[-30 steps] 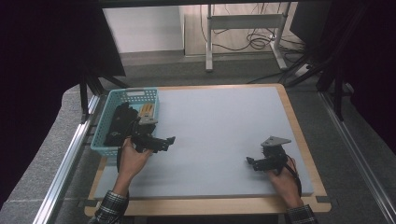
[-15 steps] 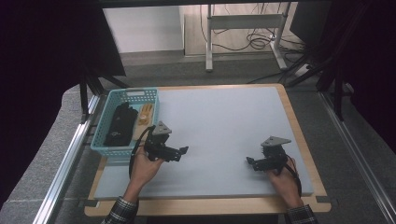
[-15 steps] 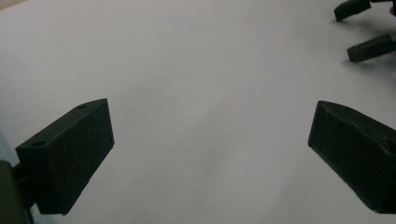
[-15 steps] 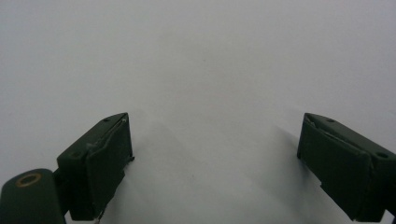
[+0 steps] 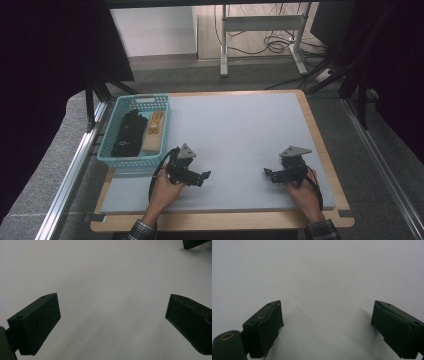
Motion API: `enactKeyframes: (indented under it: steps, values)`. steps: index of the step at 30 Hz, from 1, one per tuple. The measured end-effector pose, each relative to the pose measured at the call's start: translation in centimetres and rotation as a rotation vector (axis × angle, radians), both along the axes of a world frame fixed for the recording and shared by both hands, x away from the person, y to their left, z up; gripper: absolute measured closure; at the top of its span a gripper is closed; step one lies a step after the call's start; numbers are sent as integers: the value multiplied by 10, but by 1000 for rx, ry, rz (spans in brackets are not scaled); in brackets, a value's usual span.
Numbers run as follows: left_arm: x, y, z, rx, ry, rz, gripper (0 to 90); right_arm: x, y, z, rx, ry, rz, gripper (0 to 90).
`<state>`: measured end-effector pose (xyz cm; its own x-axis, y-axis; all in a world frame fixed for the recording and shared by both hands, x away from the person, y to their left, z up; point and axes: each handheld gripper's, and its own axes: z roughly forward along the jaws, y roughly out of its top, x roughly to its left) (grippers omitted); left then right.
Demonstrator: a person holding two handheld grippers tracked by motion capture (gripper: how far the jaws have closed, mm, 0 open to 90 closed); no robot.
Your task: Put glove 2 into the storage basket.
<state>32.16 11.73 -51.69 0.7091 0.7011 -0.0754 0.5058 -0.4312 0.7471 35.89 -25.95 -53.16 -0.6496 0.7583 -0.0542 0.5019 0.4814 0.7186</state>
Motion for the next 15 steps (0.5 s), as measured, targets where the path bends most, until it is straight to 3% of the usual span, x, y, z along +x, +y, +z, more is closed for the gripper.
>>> enactKeyframes:
  steps: [8, 11, 12, 15]
  values:
    - [-3, -1, -25, 48, 24, 2, 0, 0, 0, 0, -1, 0, 0, 98]
    - [-3, -1, -29, 63, 25, 8, 0, 0, 0, 0, 0, 0, 0, 98]
    - [-3, -2, -30, 87, 29, 17, 0, 0, 0, 0, 0, 0, 0, 98]
    - [-3, -3, -30, 91, 31, 15, 0, 0, 0, 0, 0, 0, 0, 98]
